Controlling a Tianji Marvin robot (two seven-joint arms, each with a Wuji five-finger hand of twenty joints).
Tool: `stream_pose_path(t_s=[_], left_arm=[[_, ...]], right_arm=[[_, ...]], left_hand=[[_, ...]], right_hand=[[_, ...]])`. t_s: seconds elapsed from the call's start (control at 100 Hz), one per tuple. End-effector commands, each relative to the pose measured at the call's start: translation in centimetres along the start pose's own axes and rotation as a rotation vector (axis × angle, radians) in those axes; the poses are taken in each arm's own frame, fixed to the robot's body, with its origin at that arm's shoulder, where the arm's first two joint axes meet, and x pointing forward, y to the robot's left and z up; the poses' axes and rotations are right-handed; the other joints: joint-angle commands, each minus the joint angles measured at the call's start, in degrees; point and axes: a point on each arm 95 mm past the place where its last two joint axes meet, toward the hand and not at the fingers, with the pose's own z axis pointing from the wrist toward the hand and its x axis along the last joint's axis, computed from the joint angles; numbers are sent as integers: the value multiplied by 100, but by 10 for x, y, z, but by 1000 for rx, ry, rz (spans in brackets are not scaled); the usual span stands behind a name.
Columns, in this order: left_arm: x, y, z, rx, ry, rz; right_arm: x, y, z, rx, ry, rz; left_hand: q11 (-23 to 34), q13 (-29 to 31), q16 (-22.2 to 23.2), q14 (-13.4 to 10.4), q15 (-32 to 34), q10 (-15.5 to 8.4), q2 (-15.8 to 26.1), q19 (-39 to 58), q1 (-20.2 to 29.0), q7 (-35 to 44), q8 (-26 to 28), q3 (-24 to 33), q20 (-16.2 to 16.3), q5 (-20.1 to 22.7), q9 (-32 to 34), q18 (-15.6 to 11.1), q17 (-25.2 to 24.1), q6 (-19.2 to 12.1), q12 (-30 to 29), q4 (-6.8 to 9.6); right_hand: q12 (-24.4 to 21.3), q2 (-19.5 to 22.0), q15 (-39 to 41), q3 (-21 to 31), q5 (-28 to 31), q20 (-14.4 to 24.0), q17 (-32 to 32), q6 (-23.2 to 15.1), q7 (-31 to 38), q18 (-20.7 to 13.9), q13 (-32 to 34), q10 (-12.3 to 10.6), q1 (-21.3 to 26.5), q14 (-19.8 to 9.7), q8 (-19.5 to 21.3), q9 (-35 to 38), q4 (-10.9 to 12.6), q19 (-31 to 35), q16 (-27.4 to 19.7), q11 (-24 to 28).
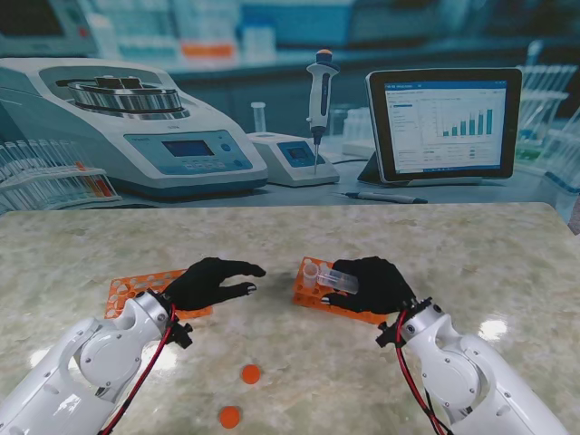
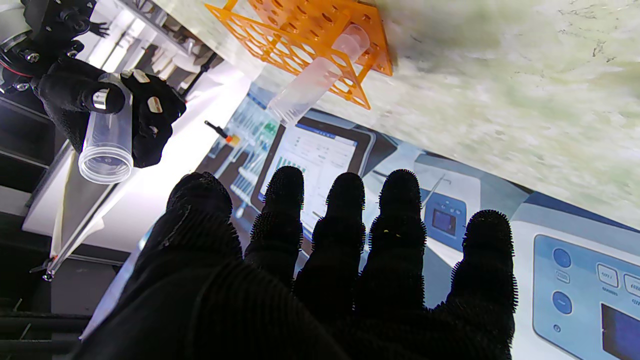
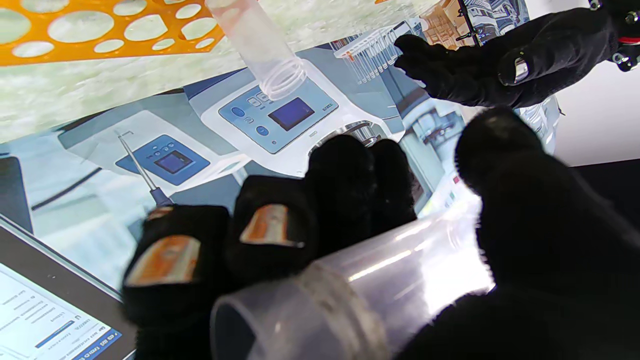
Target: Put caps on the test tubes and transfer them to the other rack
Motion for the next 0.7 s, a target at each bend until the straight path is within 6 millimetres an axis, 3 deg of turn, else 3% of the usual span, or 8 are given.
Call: stream_pose_path(t_s=[0.0, 0.15, 0.28, 0.38, 0.69], left_arm=[[2, 0, 0, -3, 6, 3], [2, 0, 0, -4, 6, 3], [3, 0, 0, -4, 7, 3], [3, 0, 0, -5, 8, 3], [5, 1, 0, -20, 14, 4]], right_arm=[[4, -2, -3, 1, 3, 3], [6, -2, -3, -18, 16, -1], [8, -3, -2, -31, 30, 23], [8, -5, -2, -50, 38, 31], [11, -10, -7, -64, 48, 47]], left_hand=[[-84, 48, -28, -3, -25, 17, 287, 93, -127, -58, -46, -127, 70, -55, -30, 82, -74, -146, -102, -115], [-84, 47, -28, 2, -26, 23, 286, 94, -129, -63, -50, -127, 70, -59, -29, 82, -75, -134, -103, -115], [-86, 45, -27, -3, -26, 17, 284, 95, -129, -64, -51, -128, 70, -60, -34, 77, -75, -128, -103, -116], [-83, 49, -27, -6, -24, 18, 282, 92, -122, -61, -50, -125, 69, -55, -28, 85, -77, -135, -102, -115], [-65, 29, -25, -1, -28, -32, 278, 86, -115, -61, -50, -125, 68, -62, -25, 80, -93, -129, -87, -116]], right_hand=[[-4, -280, 813, 25, 126, 137, 219, -236, 387, -380, 204, -196, -101, -767, 356, 227, -25, 647, 309, 300], [-4, -423, 895, 260, 337, 156, 231, -732, 1425, -311, 203, -183, 16, -750, 1192, 302, 307, 740, 317, 458], [70, -237, 730, 484, 825, 21, 203, -971, 1939, -54, 203, -220, 289, -664, 1979, 500, 694, 614, 200, 341], [177, -163, 641, 672, 1020, -51, 199, -970, 2053, 63, 206, -270, 342, -597, 2216, 570, 810, 599, 112, 365], [60, -144, 1045, 1598, 1527, 59, 274, -884, 2211, -116, 202, -328, 147, -700, 2782, 613, 1156, 1054, 238, 895]])
